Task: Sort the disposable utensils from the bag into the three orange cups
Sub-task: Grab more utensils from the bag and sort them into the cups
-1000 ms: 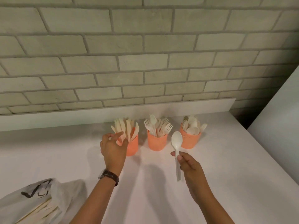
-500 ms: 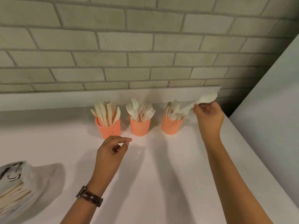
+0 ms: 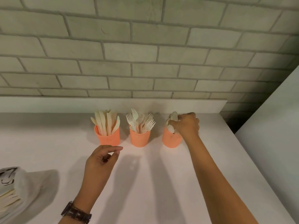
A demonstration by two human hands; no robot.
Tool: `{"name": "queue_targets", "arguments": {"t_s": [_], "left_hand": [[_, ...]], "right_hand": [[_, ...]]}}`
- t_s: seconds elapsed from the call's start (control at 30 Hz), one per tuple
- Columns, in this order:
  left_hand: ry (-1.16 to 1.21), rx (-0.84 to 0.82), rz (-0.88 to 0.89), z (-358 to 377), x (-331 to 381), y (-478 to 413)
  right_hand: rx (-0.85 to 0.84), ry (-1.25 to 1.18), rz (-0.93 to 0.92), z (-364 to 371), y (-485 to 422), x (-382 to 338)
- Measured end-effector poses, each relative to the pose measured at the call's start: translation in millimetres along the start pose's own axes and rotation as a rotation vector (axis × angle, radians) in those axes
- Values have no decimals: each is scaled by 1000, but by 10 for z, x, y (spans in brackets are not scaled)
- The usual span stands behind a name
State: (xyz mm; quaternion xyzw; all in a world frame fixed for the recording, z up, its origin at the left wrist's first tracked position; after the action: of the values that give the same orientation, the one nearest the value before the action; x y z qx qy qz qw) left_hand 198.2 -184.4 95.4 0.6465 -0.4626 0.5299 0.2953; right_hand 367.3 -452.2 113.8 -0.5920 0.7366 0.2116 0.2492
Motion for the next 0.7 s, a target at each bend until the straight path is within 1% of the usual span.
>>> {"name": "queue_targets", "arguments": {"t_s": [0.1,0.17,0.23,0.3,0.37,0.43,0.5,0.63,0.7], "left_hand": [[-3,17,-28,-143,-5,22],[11,38,-43,-309,-3,43],[28,65,-75,-533,-29,64],[25,87,-101,-807,-71,97],[-36,116,-99,-1145,-149,133],[-174,150,-49,-1527,-240,186],[-332,189,12,-1944,-339,245],[-605,325,96,-2785,-556,365],[-707,406,81,-3133,-670,402]], "right_hand": [[80,-44,-84,-109,201,-129],[151,-92,-206,-126,409,-277],[147,-194,-341,-50,691,-461],[46,-284,-435,134,1041,-647],[-95,-364,-482,402,1399,-803],[-243,-423,-470,729,1714,-920],[-351,-452,-435,1073,1981,-1024],[-460,-499,-367,1683,2460,-1287],[-488,-513,-347,1928,2688,-1462]]}}
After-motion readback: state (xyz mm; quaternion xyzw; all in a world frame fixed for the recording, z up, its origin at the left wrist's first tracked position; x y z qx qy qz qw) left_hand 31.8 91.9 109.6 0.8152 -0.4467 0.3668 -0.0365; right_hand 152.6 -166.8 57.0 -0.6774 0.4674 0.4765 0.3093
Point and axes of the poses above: each hand's wrist, its own y-axis away from the middle knuckle, its own z-axis out of the palm, x = y × z, the point moved 6 cm from there along -y, towards the middle knuckle, and after that the axes turned 3 degrees about -z, right-handed, at the moved point
